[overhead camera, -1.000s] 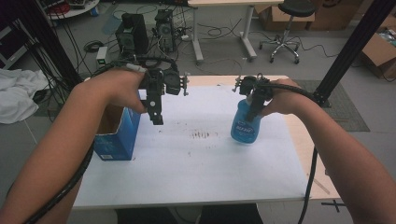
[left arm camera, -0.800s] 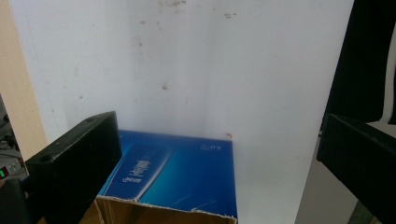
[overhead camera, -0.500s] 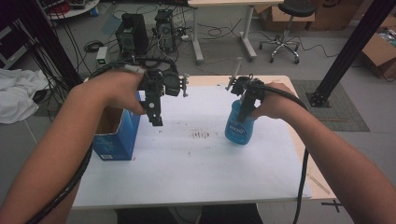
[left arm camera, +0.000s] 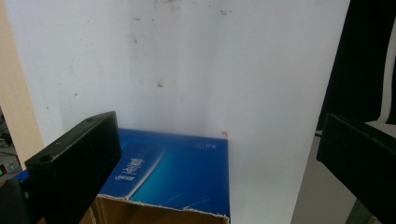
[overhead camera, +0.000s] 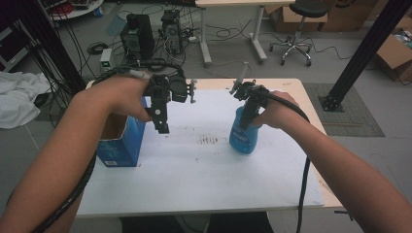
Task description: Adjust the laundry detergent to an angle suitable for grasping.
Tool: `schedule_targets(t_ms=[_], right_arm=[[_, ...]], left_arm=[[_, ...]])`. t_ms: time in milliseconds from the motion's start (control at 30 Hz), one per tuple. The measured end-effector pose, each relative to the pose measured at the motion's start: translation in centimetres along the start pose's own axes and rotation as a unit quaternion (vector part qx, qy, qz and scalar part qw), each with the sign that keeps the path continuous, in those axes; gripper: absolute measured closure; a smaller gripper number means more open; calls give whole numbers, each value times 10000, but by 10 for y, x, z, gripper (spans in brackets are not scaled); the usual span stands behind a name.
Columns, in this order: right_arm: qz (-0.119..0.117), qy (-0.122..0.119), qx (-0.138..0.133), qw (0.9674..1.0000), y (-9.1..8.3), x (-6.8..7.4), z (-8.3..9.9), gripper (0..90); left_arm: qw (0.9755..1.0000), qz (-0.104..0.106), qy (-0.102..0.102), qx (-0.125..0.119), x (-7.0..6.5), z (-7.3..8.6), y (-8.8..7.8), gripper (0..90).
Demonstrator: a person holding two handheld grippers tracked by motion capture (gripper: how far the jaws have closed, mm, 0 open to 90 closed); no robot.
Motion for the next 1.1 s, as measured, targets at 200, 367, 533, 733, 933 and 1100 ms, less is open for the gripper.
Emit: schedule_targets(t_ms=[200,367,533,733,933,1100], right_arm=[[35,-186,72,9998,9,6,-7,381],[28,-336,81,9994,14,9,-11,381],[-14,-363,71,9993,17,10,-13,381],[-47,-375,70,9993,22,9,-12,380],[10,-481,98,9988,22,10,-12,378],[10,-508,124,9986,22,10,-11,377]], left_arm=[[10000,9,-21,8,-1,3,1,3],[10000,2,-32,9,-2,5,0,3],[10000,9,-48,9,-2,6,1,3],[10000,32,-34,14,-1,5,3,3],[10000,60,-31,20,0,4,5,3],[10000,68,-45,17,-1,5,5,2]])
Point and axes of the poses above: each handheld gripper's, and its own axes: y roughly forward along the jaws, z roughly out of its underside, x roughly to its left, the point moved 10 cm from there along y, roughly forward along the jaws, and after that the axes turned 2 degrees about -y, right-handed, at the moved point
